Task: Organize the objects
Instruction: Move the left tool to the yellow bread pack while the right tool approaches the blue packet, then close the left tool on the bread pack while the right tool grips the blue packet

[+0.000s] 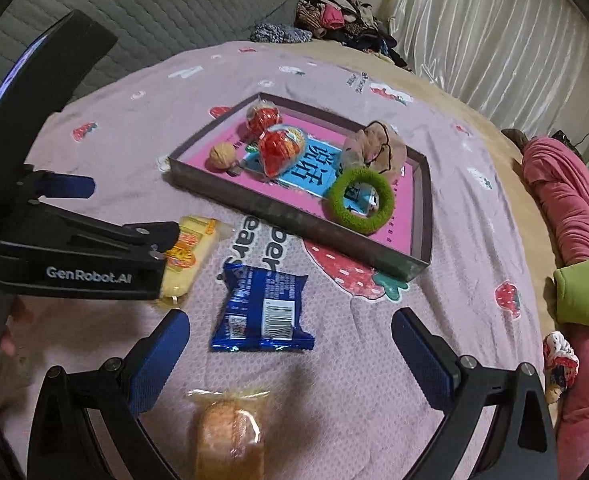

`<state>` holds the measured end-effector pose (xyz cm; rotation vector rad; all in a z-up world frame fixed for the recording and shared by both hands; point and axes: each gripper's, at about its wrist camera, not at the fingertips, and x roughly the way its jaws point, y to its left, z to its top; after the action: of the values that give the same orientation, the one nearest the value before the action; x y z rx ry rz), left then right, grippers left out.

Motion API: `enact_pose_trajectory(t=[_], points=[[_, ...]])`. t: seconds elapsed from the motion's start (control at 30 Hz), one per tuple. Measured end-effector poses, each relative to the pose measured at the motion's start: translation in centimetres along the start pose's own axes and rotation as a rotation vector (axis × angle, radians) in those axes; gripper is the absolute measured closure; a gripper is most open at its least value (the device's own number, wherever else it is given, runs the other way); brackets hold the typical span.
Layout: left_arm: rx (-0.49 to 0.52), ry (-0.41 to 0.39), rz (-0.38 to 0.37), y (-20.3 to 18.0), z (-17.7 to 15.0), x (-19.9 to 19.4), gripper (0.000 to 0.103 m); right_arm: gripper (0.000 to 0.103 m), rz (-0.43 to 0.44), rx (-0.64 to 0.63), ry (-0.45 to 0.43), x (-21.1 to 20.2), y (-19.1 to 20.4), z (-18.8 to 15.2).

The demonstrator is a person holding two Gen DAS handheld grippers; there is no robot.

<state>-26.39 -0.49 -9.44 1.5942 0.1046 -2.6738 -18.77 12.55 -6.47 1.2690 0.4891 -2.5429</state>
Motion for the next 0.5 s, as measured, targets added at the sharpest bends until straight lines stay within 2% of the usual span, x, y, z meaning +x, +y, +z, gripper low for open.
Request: enact_pose_trajectory(t=[0.23,0.5], points=[[0.006,0.026,-0.013,-1.0,0.4,1.6,0.000,0.001,0.018,0.022,0.033,2.7,-0.6,0.3],[0.005,0.048,0.004,-1.4,0.4,3.0,0.000,0.001,0.032,0.023,0.064,5.1,-0.5,0.0]])
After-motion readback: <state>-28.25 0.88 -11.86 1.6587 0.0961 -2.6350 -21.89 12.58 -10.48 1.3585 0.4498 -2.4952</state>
